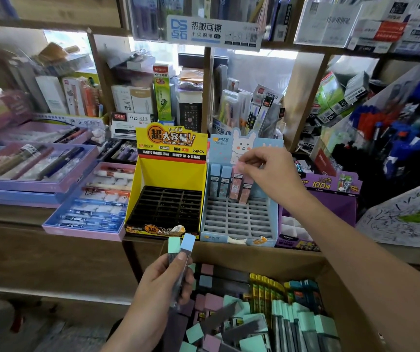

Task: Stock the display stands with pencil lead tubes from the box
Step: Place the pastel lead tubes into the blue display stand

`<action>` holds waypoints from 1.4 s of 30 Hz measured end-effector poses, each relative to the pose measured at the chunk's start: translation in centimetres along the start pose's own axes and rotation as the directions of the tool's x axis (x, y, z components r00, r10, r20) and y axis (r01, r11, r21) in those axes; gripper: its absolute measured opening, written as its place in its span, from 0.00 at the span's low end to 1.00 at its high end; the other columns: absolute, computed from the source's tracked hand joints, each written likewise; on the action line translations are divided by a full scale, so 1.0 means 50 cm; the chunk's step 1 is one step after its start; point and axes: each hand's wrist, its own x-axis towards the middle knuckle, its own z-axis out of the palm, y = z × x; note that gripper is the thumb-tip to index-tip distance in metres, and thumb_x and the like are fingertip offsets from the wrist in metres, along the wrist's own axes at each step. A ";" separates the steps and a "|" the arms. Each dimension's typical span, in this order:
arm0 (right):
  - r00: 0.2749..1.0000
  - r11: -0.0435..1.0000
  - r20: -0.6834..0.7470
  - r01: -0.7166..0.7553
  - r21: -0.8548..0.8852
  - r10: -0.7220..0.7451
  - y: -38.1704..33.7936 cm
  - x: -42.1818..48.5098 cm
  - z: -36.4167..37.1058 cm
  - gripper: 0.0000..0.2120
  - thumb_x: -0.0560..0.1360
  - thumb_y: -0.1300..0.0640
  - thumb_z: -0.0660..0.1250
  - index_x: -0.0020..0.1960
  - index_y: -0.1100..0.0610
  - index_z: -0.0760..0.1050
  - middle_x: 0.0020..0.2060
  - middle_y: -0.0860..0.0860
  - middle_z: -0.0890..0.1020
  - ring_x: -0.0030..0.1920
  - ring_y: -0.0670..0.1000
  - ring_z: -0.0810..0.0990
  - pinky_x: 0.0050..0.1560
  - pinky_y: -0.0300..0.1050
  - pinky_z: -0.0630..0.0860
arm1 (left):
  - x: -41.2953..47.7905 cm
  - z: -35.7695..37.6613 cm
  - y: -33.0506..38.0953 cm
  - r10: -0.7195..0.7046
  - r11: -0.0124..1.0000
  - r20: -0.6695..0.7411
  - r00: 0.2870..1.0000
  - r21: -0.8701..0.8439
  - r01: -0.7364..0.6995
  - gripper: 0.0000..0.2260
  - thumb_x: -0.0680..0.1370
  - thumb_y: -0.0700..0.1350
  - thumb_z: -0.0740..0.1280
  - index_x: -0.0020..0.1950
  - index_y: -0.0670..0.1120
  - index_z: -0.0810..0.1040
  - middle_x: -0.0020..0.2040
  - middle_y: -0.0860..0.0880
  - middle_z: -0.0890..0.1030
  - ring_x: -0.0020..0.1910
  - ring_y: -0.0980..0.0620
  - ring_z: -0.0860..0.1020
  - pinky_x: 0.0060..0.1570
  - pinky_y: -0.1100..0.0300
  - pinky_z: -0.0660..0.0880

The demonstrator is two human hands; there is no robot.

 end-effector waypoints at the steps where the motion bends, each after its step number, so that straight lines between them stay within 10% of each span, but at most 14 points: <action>1: 1.000 1.000 0.011 -0.008 -0.001 0.008 0.001 0.000 0.002 0.02 0.73 0.59 0.78 0.45 0.54 0.86 0.36 0.46 0.85 0.38 0.47 0.82 0.45 0.43 0.82 | 0.000 0.000 0.000 0.000 1.000 0.002 1.000 -0.002 0.000 0.17 0.76 0.51 0.68 0.54 0.37 0.78 0.34 0.43 0.77 0.26 0.50 0.70 0.23 0.59 0.66; 10: 1.000 1.000 0.024 -0.019 -0.023 0.020 0.003 0.004 0.006 0.03 0.73 0.59 0.78 0.44 0.52 0.86 0.33 0.43 0.83 0.38 0.49 0.84 0.47 0.54 0.85 | 0.003 -0.001 0.000 0.001 1.000 0.005 1.000 -0.011 -0.001 0.16 0.76 0.51 0.68 0.53 0.37 0.78 0.34 0.43 0.77 0.25 0.51 0.70 0.23 0.60 0.67; 19: 0.999 0.996 0.048 -0.021 -0.087 0.025 0.015 0.006 0.018 0.05 0.74 0.62 0.76 0.45 0.53 0.83 0.35 0.45 0.83 0.34 0.40 0.78 0.42 0.37 0.76 | 0.005 0.001 -0.002 -0.011 1.000 -0.012 1.000 -0.008 0.011 0.17 0.75 0.51 0.69 0.53 0.38 0.78 0.34 0.44 0.77 0.26 0.50 0.71 0.24 0.60 0.67; 33: 0.988 0.936 0.086 0.148 -0.319 -0.126 0.000 -0.009 0.022 0.04 0.77 0.62 0.73 0.50 0.58 0.86 0.45 0.49 0.80 0.52 0.52 0.76 0.55 0.49 0.75 | 0.003 -0.001 -0.003 -0.005 1.000 -0.019 1.000 -0.013 0.004 0.17 0.74 0.51 0.70 0.53 0.38 0.79 0.33 0.44 0.76 0.26 0.51 0.71 0.24 0.60 0.68; 37: 0.998 0.996 0.057 0.041 -0.074 -0.037 -0.024 -0.050 0.038 0.04 0.75 0.63 0.74 0.47 0.56 0.86 0.35 0.39 0.80 0.38 0.38 0.77 0.42 0.28 0.71 | 0.000 0.002 0.003 0.013 1.000 -0.018 1.000 0.014 -0.013 0.17 0.76 0.51 0.69 0.54 0.37 0.79 0.34 0.44 0.76 0.25 0.50 0.70 0.22 0.59 0.67; 42: 0.946 0.968 0.295 -0.192 0.164 0.138 -0.051 -0.124 0.072 0.05 0.76 0.59 0.74 0.44 0.50 0.85 0.36 0.45 0.85 0.35 0.38 0.80 0.39 0.33 0.78 | 0.005 -0.004 0.002 -0.039 0.998 -0.031 0.999 -0.055 0.038 0.17 0.85 0.48 0.59 0.57 0.36 0.78 0.34 0.41 0.76 0.26 0.48 0.70 0.22 0.59 0.68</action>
